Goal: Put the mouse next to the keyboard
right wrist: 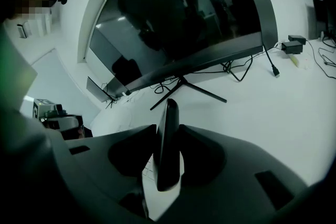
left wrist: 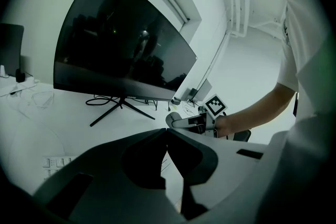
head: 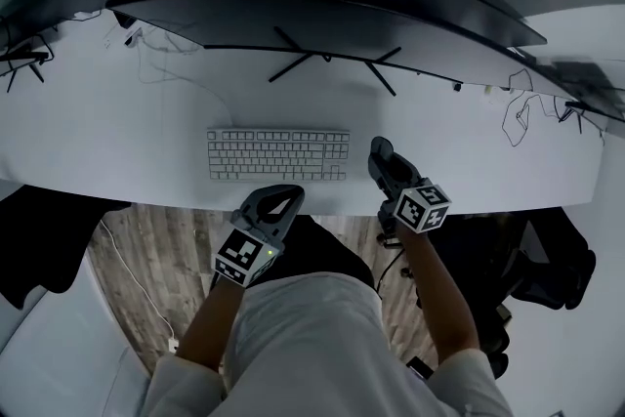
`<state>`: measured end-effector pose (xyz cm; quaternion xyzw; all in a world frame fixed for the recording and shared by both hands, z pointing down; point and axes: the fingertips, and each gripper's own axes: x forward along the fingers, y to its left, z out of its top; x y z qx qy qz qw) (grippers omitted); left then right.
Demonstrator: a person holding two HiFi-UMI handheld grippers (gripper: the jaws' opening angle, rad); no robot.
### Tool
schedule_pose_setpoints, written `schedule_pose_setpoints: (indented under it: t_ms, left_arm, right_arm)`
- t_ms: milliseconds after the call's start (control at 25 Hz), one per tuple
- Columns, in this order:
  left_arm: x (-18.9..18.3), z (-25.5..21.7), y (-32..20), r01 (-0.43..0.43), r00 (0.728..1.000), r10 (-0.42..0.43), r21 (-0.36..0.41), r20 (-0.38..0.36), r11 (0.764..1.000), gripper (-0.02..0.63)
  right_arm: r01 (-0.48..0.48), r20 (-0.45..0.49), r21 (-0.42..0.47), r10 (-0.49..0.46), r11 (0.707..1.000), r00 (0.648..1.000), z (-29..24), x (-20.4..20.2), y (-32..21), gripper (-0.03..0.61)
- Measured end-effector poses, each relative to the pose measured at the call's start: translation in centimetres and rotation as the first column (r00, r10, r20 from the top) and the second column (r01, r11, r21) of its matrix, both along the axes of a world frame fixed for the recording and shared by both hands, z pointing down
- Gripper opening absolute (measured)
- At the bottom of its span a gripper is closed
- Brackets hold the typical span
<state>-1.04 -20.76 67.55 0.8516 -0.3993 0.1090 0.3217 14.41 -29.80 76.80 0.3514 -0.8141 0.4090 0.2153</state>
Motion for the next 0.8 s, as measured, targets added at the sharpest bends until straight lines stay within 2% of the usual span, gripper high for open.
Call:
schedule_pose_setpoints:
  t_ms: [480,800]
  left_arm:
    - [-1.0,2.6,-1.0,-0.029,1.000,0.030,-0.037,0.006,0.999,0.017]
    - [-2.5,3.6,-1.0,-0.037,0.999,0.037,-0.056,0.003,0.998,0.017]
  right_arm:
    - [0.011,-0.155,-0.122,-0.030,0.993,0.988,7.6,-0.5,-0.4,0.149]
    - [-0.045,-0.200,-0.195,0.005,0.980,0.980,10.6,-0.4,-0.2,0.150]
